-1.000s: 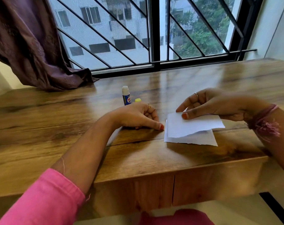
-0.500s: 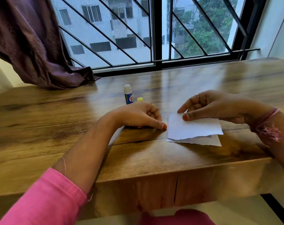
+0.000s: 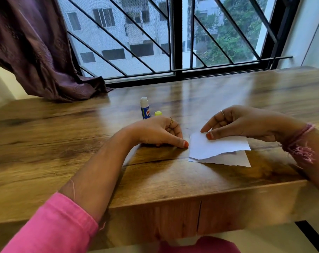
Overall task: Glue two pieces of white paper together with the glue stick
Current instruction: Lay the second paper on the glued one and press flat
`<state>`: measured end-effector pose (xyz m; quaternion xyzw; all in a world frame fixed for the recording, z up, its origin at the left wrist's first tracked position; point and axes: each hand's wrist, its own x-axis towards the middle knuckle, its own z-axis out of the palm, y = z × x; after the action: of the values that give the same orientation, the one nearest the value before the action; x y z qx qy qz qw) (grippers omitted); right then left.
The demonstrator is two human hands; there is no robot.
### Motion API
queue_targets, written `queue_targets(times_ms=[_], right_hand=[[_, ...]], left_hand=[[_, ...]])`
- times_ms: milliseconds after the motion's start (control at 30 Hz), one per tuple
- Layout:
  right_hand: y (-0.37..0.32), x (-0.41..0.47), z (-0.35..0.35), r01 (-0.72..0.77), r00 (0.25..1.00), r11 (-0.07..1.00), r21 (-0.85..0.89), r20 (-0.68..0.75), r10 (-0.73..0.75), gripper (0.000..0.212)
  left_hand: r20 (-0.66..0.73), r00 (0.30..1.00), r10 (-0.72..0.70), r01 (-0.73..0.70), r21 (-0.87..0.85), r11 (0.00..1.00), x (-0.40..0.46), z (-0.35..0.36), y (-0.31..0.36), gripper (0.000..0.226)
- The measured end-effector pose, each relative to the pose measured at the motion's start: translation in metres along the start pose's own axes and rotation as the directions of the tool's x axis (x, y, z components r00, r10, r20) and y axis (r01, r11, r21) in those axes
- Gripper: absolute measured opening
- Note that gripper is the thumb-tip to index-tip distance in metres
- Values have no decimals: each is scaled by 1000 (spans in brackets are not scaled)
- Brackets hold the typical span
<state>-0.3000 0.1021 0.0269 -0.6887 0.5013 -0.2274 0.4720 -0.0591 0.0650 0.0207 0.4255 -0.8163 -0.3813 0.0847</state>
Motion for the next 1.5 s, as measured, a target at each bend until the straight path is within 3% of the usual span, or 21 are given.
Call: queue_targets(times_ms=[967,1133,1500], right_hand=[[1,4,0,2,1000,997,-72,9,-1,33],[0,4,0,20,999,999,-41,36,-18,35],[0,3,1,26,999,999,-37,33,-24,37]], left_hand=[[3,1000,8,-8,-17,1000,1,1,2,15],[0,1000,28,-28,-43,999,2,0,1,24],[-136,990,-33,22,-84,996,10,6,-5,25]])
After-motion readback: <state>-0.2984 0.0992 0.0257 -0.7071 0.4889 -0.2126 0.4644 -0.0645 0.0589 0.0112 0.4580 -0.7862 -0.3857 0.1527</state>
